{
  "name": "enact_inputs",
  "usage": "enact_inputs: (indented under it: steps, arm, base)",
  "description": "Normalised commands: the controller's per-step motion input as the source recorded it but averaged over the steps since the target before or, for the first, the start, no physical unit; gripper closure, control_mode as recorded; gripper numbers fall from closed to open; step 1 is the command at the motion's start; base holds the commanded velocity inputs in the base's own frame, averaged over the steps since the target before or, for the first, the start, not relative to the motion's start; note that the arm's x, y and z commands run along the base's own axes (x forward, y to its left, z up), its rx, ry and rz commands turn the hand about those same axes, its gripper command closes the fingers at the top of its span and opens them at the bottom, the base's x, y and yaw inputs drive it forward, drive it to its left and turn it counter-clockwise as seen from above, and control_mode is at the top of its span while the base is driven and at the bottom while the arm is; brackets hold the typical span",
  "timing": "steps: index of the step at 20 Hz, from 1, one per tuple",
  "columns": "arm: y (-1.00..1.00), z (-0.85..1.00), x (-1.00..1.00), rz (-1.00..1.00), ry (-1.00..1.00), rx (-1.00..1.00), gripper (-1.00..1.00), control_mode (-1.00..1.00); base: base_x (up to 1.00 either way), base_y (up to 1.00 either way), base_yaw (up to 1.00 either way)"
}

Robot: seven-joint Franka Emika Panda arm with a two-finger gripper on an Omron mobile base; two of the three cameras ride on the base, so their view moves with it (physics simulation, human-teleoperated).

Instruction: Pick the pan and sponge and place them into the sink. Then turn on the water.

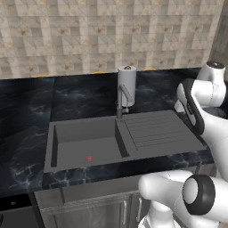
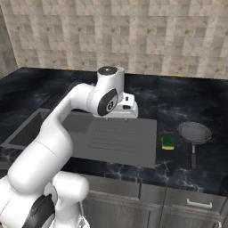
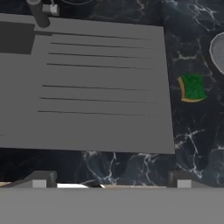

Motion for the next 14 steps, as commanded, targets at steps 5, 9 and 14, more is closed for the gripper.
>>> enact_inputs:
  steps: [5, 9, 14]
  arm:
    - [-0.37, -0.07, 0.04, 0.0, 0.0, 0.0, -1.0, -1.0]
    - [-0.39, -0.04, 0.0, 0.0, 0.0, 0.0, -1.0, -1.0]
    - [-0.4, -0.06, 0.0, 0.0, 0.0, 0.0, -1.0, -1.0]
  base:
    - [0.0, 0.0, 0.0]
    - [0.0, 0.0, 0.0]
    - [0.0, 0.0, 0.0]
